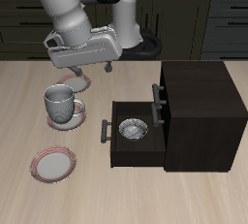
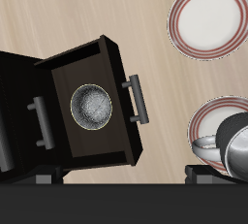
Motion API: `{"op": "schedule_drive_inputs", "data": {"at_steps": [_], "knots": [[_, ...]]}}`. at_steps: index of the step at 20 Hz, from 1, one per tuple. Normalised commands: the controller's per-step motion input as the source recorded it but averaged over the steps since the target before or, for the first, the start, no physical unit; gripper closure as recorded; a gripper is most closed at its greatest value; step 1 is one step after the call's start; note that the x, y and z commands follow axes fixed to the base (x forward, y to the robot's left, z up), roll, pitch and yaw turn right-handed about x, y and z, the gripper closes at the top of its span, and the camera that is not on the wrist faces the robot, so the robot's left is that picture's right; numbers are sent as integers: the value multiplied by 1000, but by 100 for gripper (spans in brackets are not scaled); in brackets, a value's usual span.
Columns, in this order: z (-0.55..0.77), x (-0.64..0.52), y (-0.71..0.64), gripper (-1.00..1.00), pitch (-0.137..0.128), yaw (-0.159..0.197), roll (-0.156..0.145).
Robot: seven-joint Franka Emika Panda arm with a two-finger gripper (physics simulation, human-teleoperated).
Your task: Open the top drawer
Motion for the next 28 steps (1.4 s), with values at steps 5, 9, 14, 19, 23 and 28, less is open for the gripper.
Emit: {"op": "schedule_drive_inputs", "data": {"at_steps": [5,9,14,19,23,28], "knots": [[-182,-25,217,-100,39,-53,181],[-148,-94,230,-100,41,22,118],[0,-29,189,-100,14,17,84],[-17,-33,287,-100,-23,-11,117],[88,43,155,-100,-46,-48,93],[32,75,166,-100,-61,-27,52]]}}
